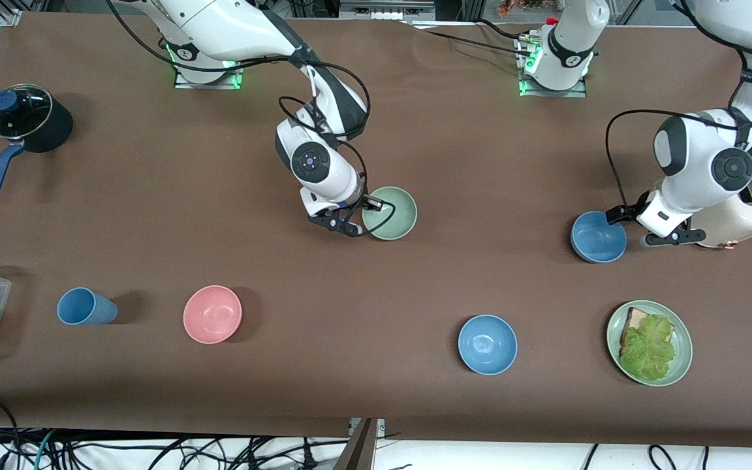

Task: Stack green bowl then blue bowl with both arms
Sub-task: 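Carry the green bowl to mid-table while the left gripper grasps the blue bowl, then release the green bowl and retract the right gripper while the left lifts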

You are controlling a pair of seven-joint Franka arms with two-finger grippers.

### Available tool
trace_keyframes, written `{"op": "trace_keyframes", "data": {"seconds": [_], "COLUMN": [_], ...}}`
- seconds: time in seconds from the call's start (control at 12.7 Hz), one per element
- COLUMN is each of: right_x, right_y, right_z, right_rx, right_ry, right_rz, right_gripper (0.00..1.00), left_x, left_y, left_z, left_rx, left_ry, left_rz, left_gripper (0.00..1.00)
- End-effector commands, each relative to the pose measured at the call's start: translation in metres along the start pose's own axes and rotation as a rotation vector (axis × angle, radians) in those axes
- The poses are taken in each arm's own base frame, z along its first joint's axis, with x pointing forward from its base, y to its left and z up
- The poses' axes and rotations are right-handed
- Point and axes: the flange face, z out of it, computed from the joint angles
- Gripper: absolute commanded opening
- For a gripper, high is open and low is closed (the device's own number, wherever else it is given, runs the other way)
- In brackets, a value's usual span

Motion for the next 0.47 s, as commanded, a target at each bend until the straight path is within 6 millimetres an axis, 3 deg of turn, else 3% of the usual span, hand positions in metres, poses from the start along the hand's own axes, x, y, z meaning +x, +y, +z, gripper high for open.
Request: {"op": "trace_keyframes", "data": {"seconds": [0.0,0.08,0.16,0.39], "right_x": [-0.005,-0.004,-0.001,0.016], "right_y": [-0.01,-0.009,-0.009,-0.017], "right_z": [0.008,0.008,0.004,-0.037], "right_rx": [0.009,0.008,0.01,0.022], "right_ry": [0.023,0.023,0.029,0.064], "right_rz": [-0.006,-0.004,-0.002,-0.026], "right_gripper": [0.0,0.26,0.96,1.0], "left_x": [0.008,0.012,0.015,0.02], "left_y": [0.001,0.001,0.001,0.003], "left_z": [0.003,0.007,0.016,0.023], "left_rx": [-0.017,-0.012,-0.007,-0.003], "left_ry": [0.015,0.049,0.063,0.076], "left_rz": [-0.003,-0.003,-0.001,0.0], "left_gripper": [1.0,1.0,1.0,0.98]}}
